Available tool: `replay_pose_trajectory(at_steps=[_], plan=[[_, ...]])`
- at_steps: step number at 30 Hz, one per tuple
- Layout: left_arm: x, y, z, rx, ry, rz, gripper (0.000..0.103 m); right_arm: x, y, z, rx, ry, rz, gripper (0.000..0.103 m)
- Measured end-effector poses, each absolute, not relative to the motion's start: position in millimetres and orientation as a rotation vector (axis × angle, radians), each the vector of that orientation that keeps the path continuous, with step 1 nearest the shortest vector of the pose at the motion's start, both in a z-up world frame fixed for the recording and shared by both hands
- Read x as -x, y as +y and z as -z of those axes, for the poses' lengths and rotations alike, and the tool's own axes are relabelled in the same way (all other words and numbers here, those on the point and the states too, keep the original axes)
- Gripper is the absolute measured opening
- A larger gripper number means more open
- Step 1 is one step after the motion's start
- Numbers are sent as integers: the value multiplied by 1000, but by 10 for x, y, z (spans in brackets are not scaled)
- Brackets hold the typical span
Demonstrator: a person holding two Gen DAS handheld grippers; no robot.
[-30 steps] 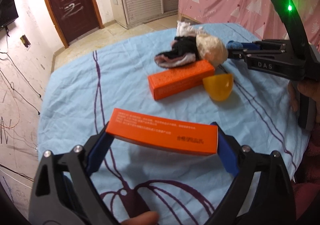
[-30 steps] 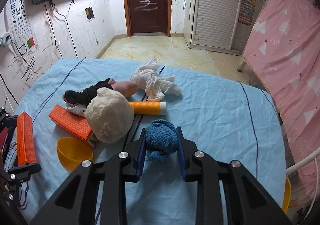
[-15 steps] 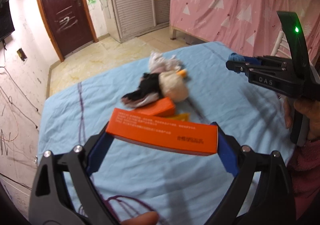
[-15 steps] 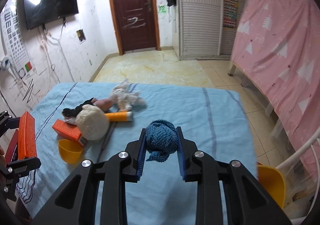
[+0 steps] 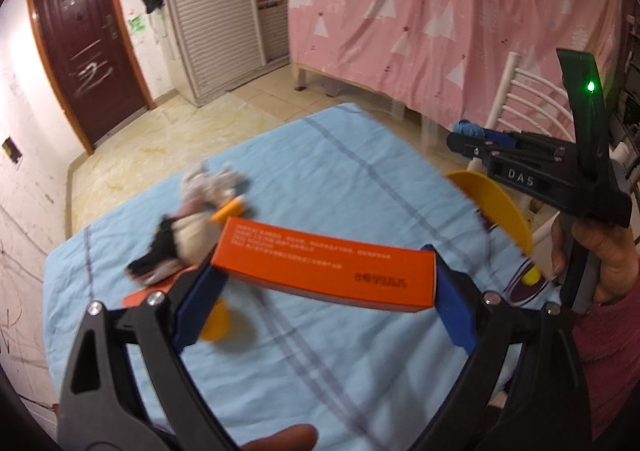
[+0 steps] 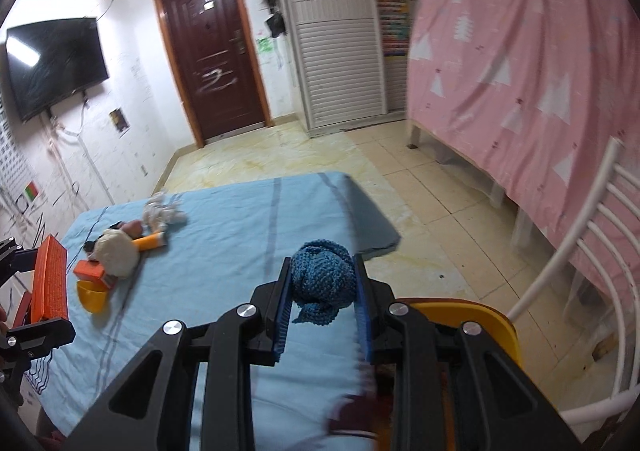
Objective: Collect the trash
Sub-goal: 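Carry both held items to the yellow bucket and open both tools over it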
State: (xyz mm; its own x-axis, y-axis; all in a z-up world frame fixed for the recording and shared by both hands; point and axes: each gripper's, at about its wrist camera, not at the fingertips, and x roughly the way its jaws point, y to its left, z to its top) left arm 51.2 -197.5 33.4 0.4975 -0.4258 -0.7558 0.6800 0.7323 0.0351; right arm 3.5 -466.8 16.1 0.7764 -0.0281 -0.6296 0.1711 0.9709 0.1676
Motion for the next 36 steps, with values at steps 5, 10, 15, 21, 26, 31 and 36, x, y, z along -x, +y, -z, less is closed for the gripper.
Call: replay_pose_trajectory(at_steps=[5,10,15,21,26,31,36], plan=[[-431,-2423,-339,-360,811,732,90,147,-5034,-14,-271,678,156,21],[-383,-2832,-286,-371,834,768,90,283,-5325,180,-313,695,183,21],[-356,-3173,-239,-377,853,785,90,310,-5476,381,-351,724,173,21],[-380,-3607,-201,-370,872,797,90,295,-5607,636,-373,789,171,23],[-388,-3901,-159,-356,885,808,90,315,-5747,803,-395,834,185,32],[-382,-4109,-47,-366,915,797,96,391,-5843,822,-420,823,193,51],[-403,-4095,-12,-359,923,790,96,412,-5884,846,-426,827,204,52]])
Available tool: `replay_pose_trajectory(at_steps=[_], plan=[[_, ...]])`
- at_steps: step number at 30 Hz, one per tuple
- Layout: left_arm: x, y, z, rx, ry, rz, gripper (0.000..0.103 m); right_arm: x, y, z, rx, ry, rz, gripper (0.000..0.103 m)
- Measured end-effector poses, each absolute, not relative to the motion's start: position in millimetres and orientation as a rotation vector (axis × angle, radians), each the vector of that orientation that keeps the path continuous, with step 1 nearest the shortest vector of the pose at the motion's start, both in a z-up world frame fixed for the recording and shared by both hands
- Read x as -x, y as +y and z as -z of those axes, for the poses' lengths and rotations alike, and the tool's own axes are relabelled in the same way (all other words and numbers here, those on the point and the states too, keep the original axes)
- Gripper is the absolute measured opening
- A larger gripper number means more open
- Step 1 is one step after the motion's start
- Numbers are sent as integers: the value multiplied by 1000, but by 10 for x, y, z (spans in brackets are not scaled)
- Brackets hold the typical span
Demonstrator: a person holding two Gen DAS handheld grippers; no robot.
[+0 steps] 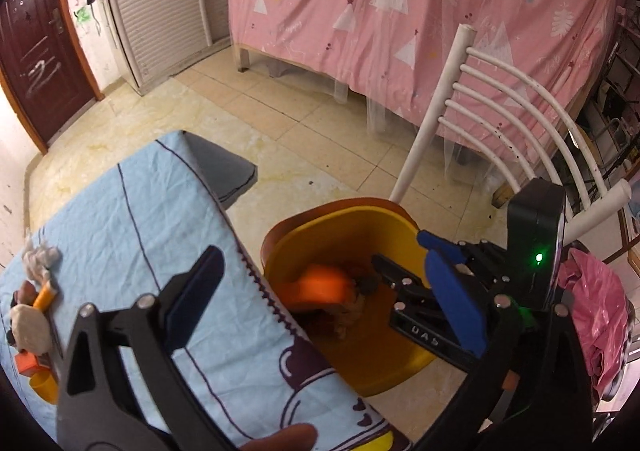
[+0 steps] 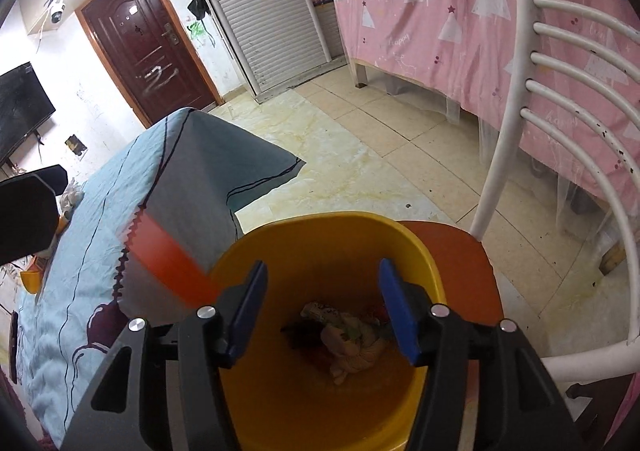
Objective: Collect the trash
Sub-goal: 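Carry both held items to the yellow bucket and open both tools over it, then move both open tools back over the remaining items on the bed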
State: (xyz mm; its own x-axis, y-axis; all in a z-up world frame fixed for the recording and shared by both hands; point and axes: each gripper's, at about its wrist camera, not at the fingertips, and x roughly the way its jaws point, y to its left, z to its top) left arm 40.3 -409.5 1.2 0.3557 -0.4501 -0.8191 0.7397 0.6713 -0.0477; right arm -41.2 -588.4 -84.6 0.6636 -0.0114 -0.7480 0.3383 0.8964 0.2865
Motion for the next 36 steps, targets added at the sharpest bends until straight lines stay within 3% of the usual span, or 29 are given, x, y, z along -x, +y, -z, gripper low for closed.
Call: replay_pose_trajectory(at_steps=[18,36], plan=[[-656,-3020,-382,-230,889,723,96,344,-5280,220,-358,685,118,57],[-1109,-1543,-578,-123,850,529,97,-413,-3818,-68,-176,741,-102,60]])
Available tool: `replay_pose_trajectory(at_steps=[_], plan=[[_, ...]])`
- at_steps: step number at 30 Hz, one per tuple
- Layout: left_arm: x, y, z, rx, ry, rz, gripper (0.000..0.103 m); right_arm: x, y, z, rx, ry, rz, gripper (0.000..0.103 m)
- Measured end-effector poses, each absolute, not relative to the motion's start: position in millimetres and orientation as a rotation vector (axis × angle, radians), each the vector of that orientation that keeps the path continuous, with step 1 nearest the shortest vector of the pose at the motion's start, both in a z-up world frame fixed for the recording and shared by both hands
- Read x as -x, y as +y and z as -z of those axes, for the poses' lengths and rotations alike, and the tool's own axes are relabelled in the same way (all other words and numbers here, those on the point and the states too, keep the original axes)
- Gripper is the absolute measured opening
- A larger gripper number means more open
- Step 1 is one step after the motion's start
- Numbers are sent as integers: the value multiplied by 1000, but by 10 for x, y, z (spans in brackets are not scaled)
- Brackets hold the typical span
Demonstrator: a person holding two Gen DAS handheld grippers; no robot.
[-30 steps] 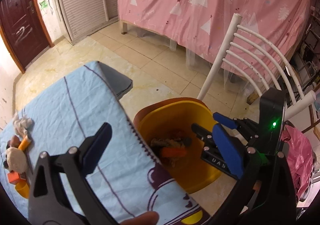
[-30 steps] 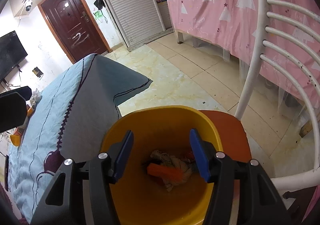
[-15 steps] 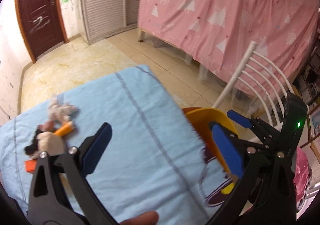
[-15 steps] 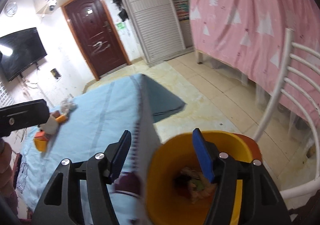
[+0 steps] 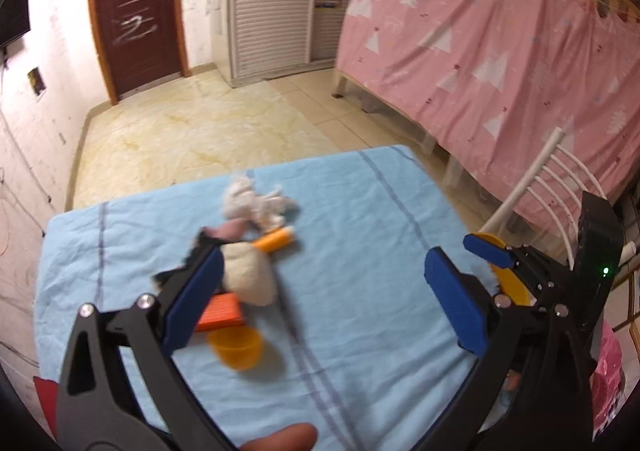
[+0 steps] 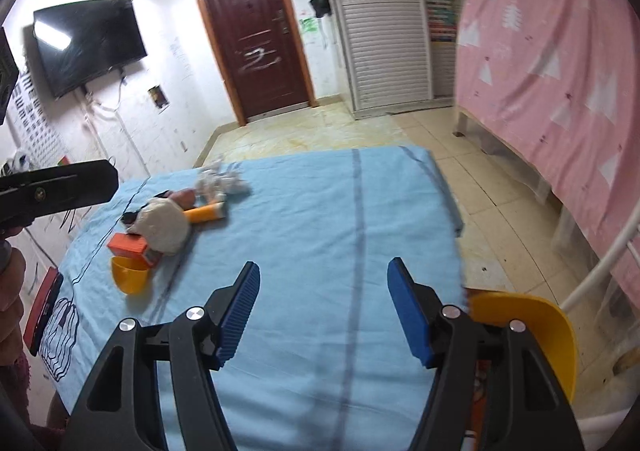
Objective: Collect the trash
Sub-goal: 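Move both open tools back over the remaining items on the bed, then grasp the black glove with the left tool while the right tool grasps the cream knit hat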
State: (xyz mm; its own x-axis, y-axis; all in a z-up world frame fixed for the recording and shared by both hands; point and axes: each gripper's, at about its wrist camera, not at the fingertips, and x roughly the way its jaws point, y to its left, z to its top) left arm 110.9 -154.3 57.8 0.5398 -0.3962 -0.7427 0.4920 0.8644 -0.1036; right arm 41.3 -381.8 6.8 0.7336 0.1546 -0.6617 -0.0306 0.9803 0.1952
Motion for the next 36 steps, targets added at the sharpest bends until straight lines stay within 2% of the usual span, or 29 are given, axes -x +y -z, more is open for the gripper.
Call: replay_pose_trajectory(at_steps=[9,18,34,35,36], plan=[[-1302,-909,-504,-86,867,436,97,-672,-3292,-105,-105,766,-160,60],[-1476,-424,-197,-46,936,353,96,-891,-2780,-108,-40,786,-233,61],[-1871,-248,-35,79,1003,316,96,-1378,-2331,30,-21,839,-304,60],[-1886,-258,-25,79,1007,318,96,-1410,-2349,47,-30,847,-301,54],[-1901,-275,-11,80,1011,322,96,-1429,-2365,63,-38,855,-305,41]])
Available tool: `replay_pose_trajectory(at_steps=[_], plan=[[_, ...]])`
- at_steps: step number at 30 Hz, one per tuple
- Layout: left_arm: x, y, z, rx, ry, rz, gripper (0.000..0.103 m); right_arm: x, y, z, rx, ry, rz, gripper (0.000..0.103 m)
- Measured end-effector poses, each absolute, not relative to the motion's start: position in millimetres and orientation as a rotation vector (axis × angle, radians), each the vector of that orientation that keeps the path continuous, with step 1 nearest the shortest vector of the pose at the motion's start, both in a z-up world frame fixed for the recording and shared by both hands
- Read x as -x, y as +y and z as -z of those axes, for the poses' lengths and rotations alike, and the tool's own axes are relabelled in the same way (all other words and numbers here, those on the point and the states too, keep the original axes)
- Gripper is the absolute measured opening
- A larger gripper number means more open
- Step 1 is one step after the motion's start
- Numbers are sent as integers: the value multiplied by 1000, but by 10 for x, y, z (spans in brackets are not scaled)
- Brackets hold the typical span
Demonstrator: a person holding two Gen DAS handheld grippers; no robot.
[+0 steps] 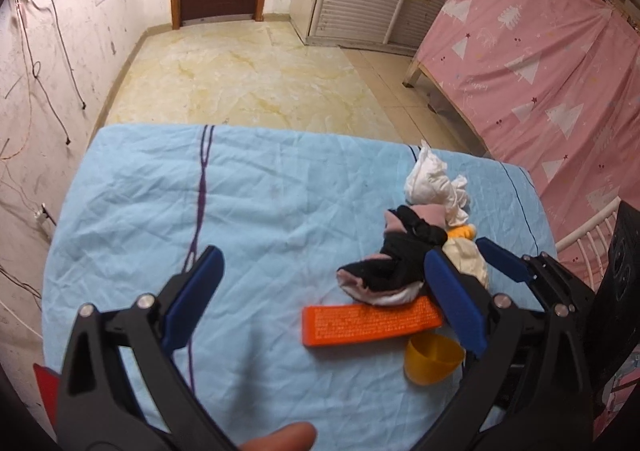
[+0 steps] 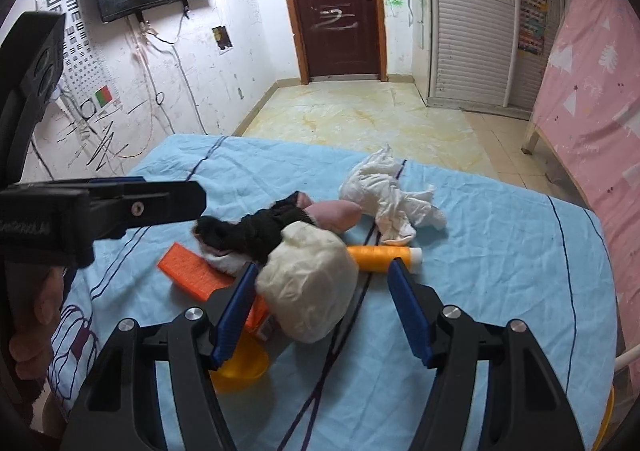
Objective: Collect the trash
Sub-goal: 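Grasp the black glove with the left tool while the right tool grasps the cream knit hat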
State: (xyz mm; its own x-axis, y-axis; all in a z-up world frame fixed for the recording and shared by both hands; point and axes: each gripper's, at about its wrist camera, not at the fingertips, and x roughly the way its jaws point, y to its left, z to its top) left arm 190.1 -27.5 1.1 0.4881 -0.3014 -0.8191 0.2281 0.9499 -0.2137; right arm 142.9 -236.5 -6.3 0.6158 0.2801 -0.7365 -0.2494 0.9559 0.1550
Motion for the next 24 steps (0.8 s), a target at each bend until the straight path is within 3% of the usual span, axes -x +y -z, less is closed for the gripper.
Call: replay_pose_trajectory(at_steps=[1,12,16,21,24], plan=[[-1914,-287,-1,83,1015,328,96,-1444,-2385,72,-44,860,-305,36],[-1992,-647,127,56,1045,404,95,-1351,-2856,25,-117,844,-226,34],[-2029,-806,218,15,1069,431,75,-1293,-3061,-10,-150,823,-198,35],[-2009,-919,306,-41,1069,429,63,-1227,-3182,-7,-159,814,-196,35],[-1966,-940,279,-59,1039,439,48,-1207,-3187,10,-161,814,-193,35]])
